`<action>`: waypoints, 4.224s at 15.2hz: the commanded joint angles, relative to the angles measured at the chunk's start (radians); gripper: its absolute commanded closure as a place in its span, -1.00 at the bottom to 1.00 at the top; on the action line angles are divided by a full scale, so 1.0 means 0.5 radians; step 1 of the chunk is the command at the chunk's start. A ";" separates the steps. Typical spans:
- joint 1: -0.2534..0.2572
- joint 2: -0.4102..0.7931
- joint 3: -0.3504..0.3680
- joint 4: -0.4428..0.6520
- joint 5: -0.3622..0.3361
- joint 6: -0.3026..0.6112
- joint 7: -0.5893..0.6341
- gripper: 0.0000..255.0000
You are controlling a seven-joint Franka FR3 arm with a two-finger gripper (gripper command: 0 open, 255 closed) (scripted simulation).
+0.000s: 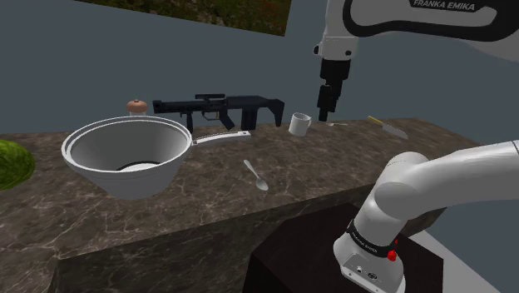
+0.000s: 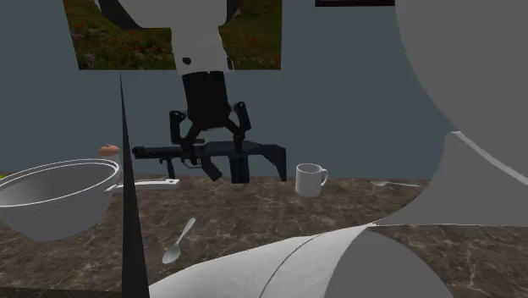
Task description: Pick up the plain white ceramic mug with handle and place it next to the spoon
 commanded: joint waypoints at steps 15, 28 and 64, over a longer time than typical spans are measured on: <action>-0.149 0.631 -0.515 0.042 -0.251 0.771 -0.468 -1.00; -0.196 1.544 -0.908 0.547 0.015 1.289 -1.023 -1.00; -0.427 2.399 -0.924 1.147 0.551 1.502 -1.513 1.00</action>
